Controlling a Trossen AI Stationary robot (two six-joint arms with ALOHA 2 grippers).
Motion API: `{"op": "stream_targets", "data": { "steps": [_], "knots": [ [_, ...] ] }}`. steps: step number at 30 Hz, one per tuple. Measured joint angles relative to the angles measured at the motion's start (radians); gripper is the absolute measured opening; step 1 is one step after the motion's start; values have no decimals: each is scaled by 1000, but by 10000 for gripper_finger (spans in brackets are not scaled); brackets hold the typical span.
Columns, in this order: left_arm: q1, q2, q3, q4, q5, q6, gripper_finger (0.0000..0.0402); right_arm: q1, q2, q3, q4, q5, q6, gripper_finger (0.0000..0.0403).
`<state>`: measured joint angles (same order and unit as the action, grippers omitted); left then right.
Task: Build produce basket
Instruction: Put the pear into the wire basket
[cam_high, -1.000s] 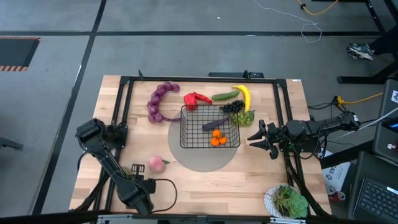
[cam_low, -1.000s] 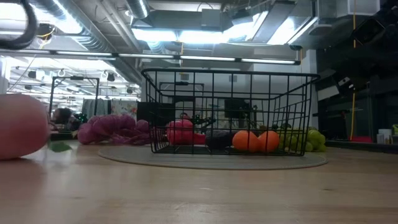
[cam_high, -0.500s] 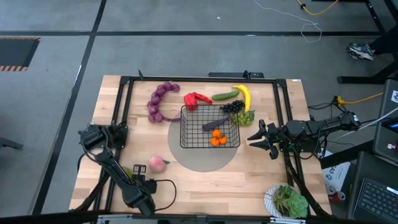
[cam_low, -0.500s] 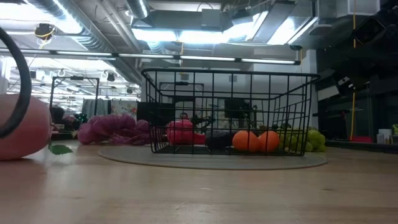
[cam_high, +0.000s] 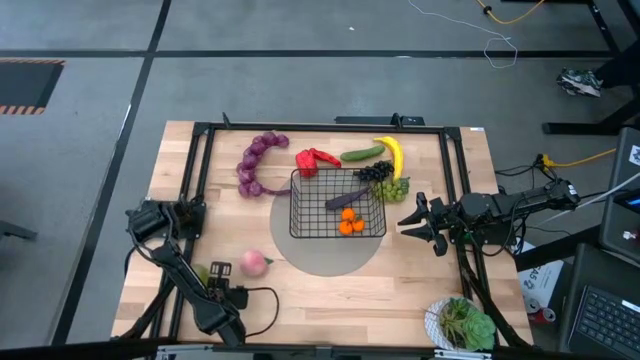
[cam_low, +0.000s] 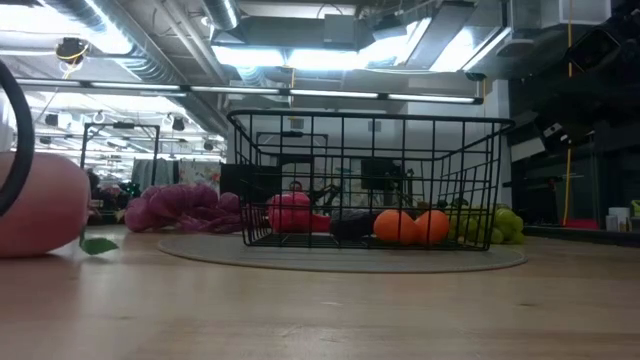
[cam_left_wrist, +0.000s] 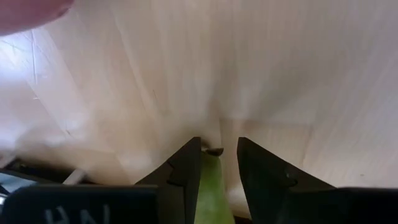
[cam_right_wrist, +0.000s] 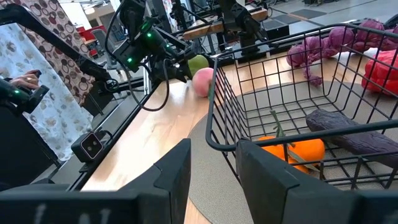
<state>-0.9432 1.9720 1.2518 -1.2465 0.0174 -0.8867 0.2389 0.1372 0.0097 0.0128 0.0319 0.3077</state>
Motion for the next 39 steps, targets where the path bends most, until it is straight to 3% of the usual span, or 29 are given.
{"op": "stream_targets", "data": {
  "steps": [6,12,17,26,32,39],
  "knots": [
    [0,0,0,2,0,-2,82,0,0,0,0,0,-2,130],
    [0,0,0,2,6,-33,10,0,0,0,0,-1,-2,130],
    [23,0,2,-1,56,-74,4,0,0,0,0,0,-5,130],
    [147,-2,176,-330,66,-72,1,0,0,0,0,0,-4,130],
    [231,-28,316,-322,-146,-45,1,0,0,0,0,0,-11,130],
    [309,-26,513,-324,-564,-42,0,0,4,0,0,0,-24,130]
  ]
}}
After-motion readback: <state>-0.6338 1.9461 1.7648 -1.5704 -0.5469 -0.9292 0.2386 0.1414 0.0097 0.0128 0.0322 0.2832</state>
